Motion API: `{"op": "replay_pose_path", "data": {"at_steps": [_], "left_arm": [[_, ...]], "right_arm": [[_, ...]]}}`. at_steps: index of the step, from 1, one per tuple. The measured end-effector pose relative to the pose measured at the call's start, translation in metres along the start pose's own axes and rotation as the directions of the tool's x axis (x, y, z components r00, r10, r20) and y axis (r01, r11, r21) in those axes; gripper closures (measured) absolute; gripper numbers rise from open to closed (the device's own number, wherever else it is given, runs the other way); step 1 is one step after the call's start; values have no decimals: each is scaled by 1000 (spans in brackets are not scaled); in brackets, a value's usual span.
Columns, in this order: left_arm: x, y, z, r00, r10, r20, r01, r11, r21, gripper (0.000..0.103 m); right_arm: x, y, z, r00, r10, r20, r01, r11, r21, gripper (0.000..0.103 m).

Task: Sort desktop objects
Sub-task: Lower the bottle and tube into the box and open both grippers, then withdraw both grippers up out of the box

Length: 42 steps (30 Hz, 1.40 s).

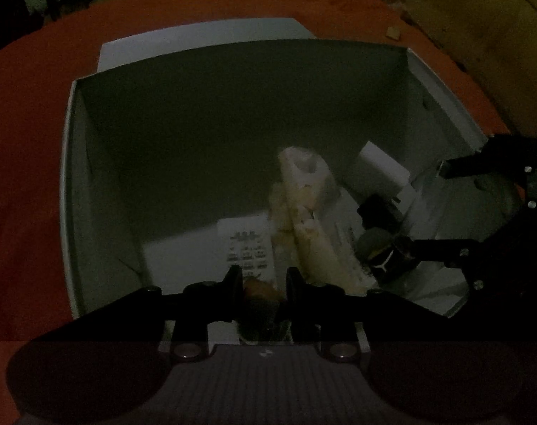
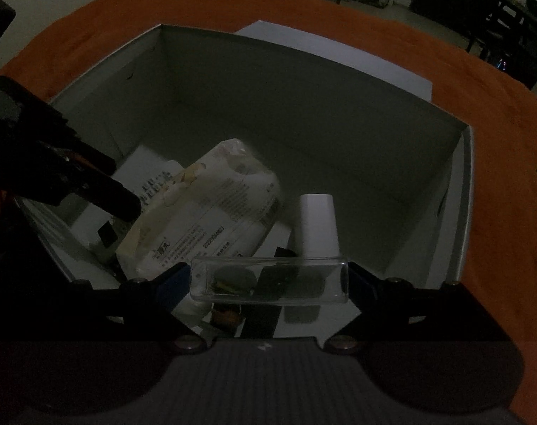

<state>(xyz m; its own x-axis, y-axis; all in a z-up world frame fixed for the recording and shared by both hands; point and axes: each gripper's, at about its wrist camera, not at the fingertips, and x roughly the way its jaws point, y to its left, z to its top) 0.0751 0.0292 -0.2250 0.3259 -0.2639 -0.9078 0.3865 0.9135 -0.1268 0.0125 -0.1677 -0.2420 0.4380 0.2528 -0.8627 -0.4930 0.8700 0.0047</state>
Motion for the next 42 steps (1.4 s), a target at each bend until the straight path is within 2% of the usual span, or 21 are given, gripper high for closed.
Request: {"op": "replay_pose_path", "data": {"at_steps": [15, 18, 25, 26, 28, 29, 30, 32, 35, 37, 39, 42], "left_arm": [[-3, 0, 1, 999, -30, 21, 30, 1000, 2, 81], [-6, -1, 3, 999, -34, 32, 34, 999, 6, 81], [-4, -1, 4, 999, -25, 20, 25, 1000, 4, 81], [-6, -1, 4, 999, -21, 26, 20, 1000, 4, 79], [-9, 0, 5, 999, -7, 42, 7, 1000, 5, 61], [-12, 0, 6, 999, 1, 53, -1, 1000, 5, 49], [-14, 0, 6, 998, 8, 69, -8, 1000, 7, 45], [-15, 0, 8, 997, 3, 72, -4, 1000, 12, 43], [-15, 1, 9, 997, 2, 74, -2, 1000, -3, 31], [-15, 2, 10, 998, -6, 67, 6, 1000, -8, 30], [-13, 3, 12, 1000, -19, 14, 19, 1000, -2, 23], [-9, 0, 14, 997, -19, -78, 21, 999, 27, 26]], "right_arm": [[0, 3, 0, 1000, -8, 4, 8, 1000, 1, 10], [0, 1, 0, 1000, -13, 3, 13, 1000, 3, 6], [-3, 2, -1, 999, -38, 14, 38, 999, -14, 4], [-3, 1, -1, 999, -39, 15, 39, 999, -10, 4], [-3, 0, -1, 999, -37, 14, 37, 999, -3, 3], [-3, -1, -2, 999, -35, 12, 35, 999, 0, 3], [-2, -1, -2, 999, -34, 11, 34, 999, 1, 3], [-2, -1, -1, 999, -33, 10, 33, 999, 1, 3], [-2, -2, -1, 999, -33, 10, 33, 999, 4, 3], [-3, -3, -1, 999, -36, 11, 36, 999, 9, 3], [-3, -6, -2, 999, -46, 10, 45, 999, 20, 2], [-3, -9, -3, 998, -60, 5, 60, 998, 35, 2]]}}
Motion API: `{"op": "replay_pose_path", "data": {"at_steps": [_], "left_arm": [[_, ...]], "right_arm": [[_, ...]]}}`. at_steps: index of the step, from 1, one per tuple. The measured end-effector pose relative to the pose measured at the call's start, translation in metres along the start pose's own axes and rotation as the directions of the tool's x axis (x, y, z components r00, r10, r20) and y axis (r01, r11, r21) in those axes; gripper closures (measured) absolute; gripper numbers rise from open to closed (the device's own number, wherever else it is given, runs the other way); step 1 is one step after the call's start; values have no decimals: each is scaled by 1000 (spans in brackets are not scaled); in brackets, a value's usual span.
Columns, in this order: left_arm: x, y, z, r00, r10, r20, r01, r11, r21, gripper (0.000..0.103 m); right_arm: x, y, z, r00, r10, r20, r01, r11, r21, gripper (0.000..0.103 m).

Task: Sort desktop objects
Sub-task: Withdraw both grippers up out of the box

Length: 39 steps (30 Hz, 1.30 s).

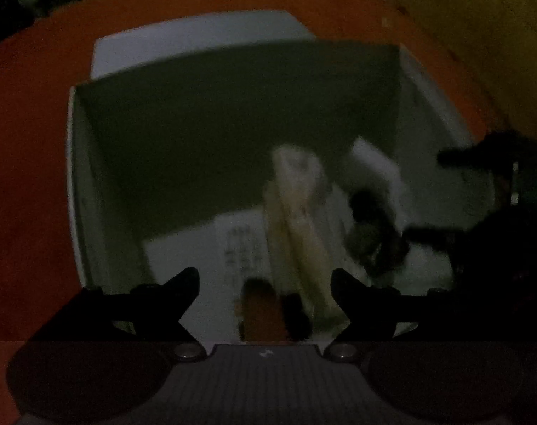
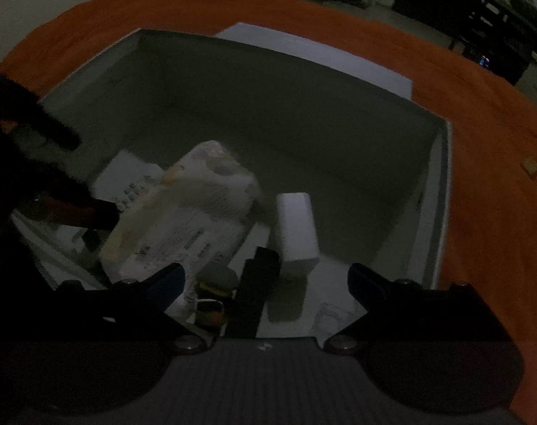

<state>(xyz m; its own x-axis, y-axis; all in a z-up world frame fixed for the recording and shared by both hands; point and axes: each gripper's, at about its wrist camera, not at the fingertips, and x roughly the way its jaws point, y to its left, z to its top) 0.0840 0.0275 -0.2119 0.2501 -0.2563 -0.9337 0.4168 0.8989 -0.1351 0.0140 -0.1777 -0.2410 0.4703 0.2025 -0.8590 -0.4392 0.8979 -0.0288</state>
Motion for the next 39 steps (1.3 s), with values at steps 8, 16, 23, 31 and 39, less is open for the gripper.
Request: {"op": "replay_pose_path", "data": {"at_steps": [8, 16, 23, 31, 39], "left_arm": [[26, 0, -2, 994, -24, -103, 25, 1000, 15, 80], [14, 18, 9, 998, -49, 44, 53, 992, -115, 81], [13, 37, 33, 988, 53, 147, -16, 970, -244, 82], [46, 27, 35, 978, 179, 104, -156, 967, -200, 88], [40, 27, 33, 979, 177, 97, -157, 970, -186, 85]], "right_arm": [[-1, -2, 0, 1000, -2, 10, 2, 1000, 6, 2], [-2, -4, 0, 1000, -5, 15, 5, 1000, 14, 2], [-2, -4, 0, 1000, -6, 14, 6, 1000, 15, 2], [-3, -2, 0, 1000, -8, 14, 8, 1000, 12, 2], [-3, -3, 0, 1000, -4, 14, 4, 1000, 15, 2]]}}
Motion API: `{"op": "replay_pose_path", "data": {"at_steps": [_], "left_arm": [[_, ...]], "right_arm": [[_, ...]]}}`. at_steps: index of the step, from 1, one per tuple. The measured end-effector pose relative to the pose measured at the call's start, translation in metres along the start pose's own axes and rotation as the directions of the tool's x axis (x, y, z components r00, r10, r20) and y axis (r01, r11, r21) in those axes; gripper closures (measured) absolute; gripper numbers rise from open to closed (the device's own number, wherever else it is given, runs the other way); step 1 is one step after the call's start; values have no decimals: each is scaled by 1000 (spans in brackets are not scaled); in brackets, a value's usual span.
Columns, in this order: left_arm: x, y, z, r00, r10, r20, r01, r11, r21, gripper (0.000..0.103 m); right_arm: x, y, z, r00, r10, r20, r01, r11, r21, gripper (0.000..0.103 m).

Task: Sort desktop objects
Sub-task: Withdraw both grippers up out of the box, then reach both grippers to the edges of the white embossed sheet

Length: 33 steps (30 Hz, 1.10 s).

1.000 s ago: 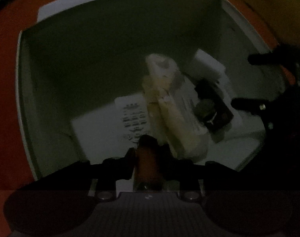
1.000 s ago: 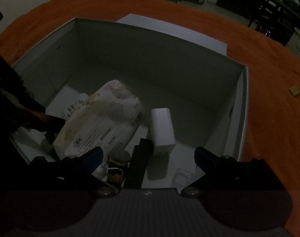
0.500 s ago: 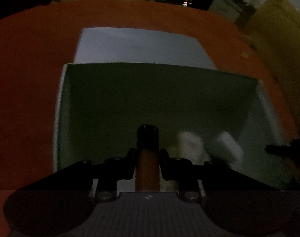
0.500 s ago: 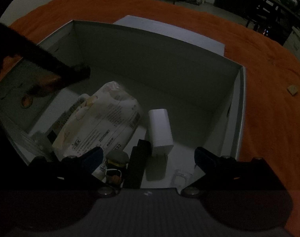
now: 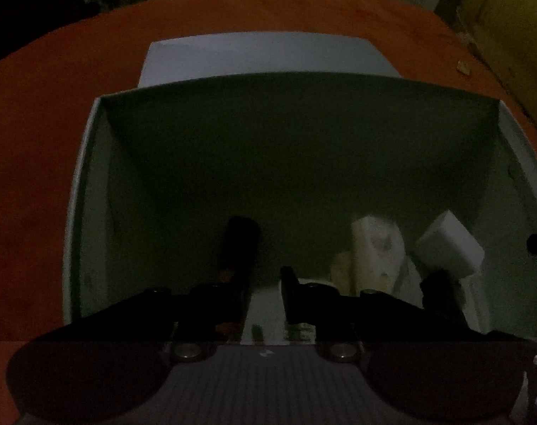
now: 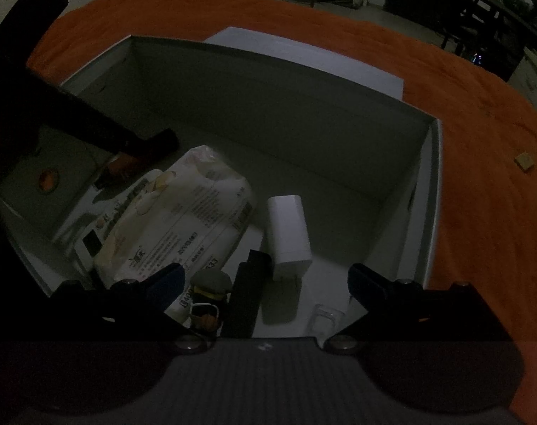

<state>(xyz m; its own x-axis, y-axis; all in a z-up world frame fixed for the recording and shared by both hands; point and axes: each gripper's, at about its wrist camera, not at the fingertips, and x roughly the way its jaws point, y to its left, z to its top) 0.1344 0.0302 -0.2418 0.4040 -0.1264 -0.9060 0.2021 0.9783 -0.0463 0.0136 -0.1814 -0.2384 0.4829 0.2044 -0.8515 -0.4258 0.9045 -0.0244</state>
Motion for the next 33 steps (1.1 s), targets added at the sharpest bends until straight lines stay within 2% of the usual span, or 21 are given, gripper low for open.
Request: {"op": "replay_pose_path", "data": {"at_steps": [1, 3, 4, 7, 9, 11, 15, 22, 28, 31, 33], "left_arm": [[-1, 0, 0, 1000, 5, 5, -5, 1000, -3, 81], [-4, 0, 0, 1000, 0, 14, 0, 1000, -3, 58], [-6, 0, 0, 1000, -5, 24, 5, 1000, -1, 57], [-12, -2, -1, 999, -21, 47, 21, 1000, 6, 45], [-15, -6, -1, 998, -34, 56, 34, 999, 15, 33], [-18, -8, 2, 997, -43, 68, 42, 999, 23, 28], [-28, -8, 9, 994, -74, 85, 72, 997, 34, 26], [-49, 4, 38, 988, -91, 122, 96, 995, -34, 25], [-62, 31, 75, 987, -73, 146, 89, 990, -108, 20], [-60, 45, 95, 986, -69, 151, 92, 984, -150, 13], [-58, 53, 107, 985, -62, 160, 90, 981, -173, 0]], "right_arm": [[0, 0, 0, 1000, 0, 0, 0, 1000, 1, 2], [1, 0, 0, 1000, 0, 0, 0, 1000, 2, 2], [1, 0, 0, 1000, -1, 0, 1, 1000, 2, 2], [2, 1, 0, 1000, -8, -3, 8, 1000, -6, 2], [3, 2, 1, 1000, -9, -3, 9, 1000, -6, 2], [4, 3, 1, 1000, -10, -3, 10, 1000, -3, 2], [5, 3, 2, 1000, -17, -9, 17, 1000, -11, 2], [-6, 0, 14, 1000, -17, 24, 17, 1000, -5, 1], [-30, -24, 56, 994, 58, 89, -65, 994, 82, 0], [-43, -49, 88, 987, 63, 149, -89, 980, 176, 0], [-52, -68, 111, 981, 37, 192, -86, 964, 251, 0]]}}
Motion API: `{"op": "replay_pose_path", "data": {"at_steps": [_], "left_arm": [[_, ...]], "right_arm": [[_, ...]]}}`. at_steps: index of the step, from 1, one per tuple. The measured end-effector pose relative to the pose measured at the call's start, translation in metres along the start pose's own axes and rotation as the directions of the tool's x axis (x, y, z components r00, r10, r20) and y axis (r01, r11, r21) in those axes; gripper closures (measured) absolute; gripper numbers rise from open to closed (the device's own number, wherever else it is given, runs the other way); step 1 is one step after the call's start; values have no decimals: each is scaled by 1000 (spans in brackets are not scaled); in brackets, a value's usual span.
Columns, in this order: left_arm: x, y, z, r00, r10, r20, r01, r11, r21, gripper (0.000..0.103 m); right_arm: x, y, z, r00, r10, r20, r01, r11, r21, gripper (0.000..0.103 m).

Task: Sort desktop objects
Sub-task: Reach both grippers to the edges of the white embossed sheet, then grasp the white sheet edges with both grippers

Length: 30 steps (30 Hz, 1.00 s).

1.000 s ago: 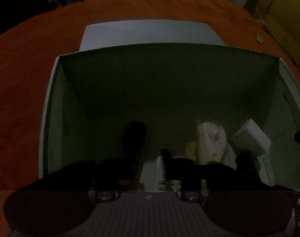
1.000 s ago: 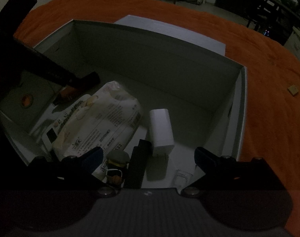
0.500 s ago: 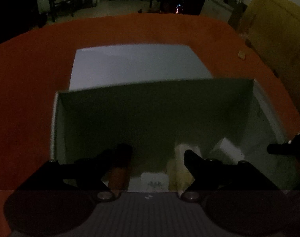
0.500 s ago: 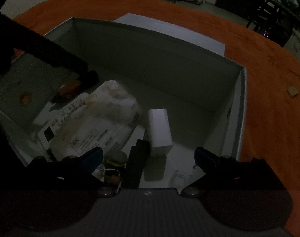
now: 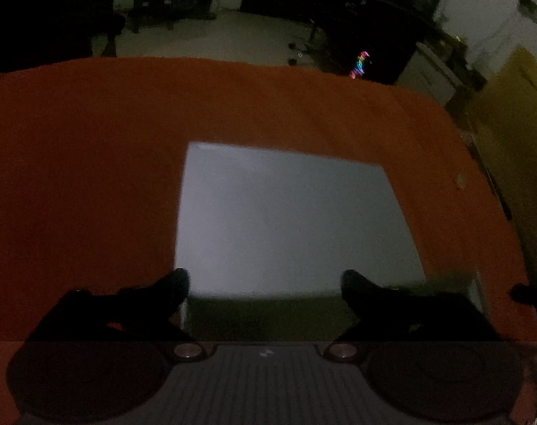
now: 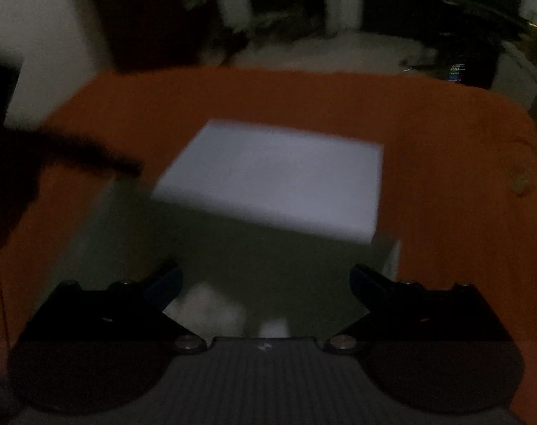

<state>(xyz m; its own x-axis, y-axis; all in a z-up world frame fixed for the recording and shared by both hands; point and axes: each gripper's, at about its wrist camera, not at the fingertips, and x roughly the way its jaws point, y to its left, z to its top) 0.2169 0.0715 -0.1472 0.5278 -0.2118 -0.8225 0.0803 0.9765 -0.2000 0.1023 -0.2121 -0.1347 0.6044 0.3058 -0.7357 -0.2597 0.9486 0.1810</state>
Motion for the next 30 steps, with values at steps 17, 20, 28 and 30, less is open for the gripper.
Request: {"op": "replay_pose_path", "data": {"at_steps": [17, 20, 28, 30], "left_arm": [[83, 13, 62, 978, 204, 53, -207, 976, 72, 0], [99, 15, 74, 972, 229, 52, -234, 966, 112, 0], [145, 27, 86, 975, 218, -43, -211, 969, 126, 0], [155, 36, 87, 982, 161, -98, -155, 986, 67, 0]], "right_arm": [[115, -83, 117, 999, 5, -39, 4, 971, 238, 0], [152, -94, 120, 997, 34, -72, -19, 979, 204, 0], [204, -121, 121, 987, -63, -147, 102, 955, 278, 0], [210, -126, 121, 983, -83, -164, 126, 953, 276, 0]]}}
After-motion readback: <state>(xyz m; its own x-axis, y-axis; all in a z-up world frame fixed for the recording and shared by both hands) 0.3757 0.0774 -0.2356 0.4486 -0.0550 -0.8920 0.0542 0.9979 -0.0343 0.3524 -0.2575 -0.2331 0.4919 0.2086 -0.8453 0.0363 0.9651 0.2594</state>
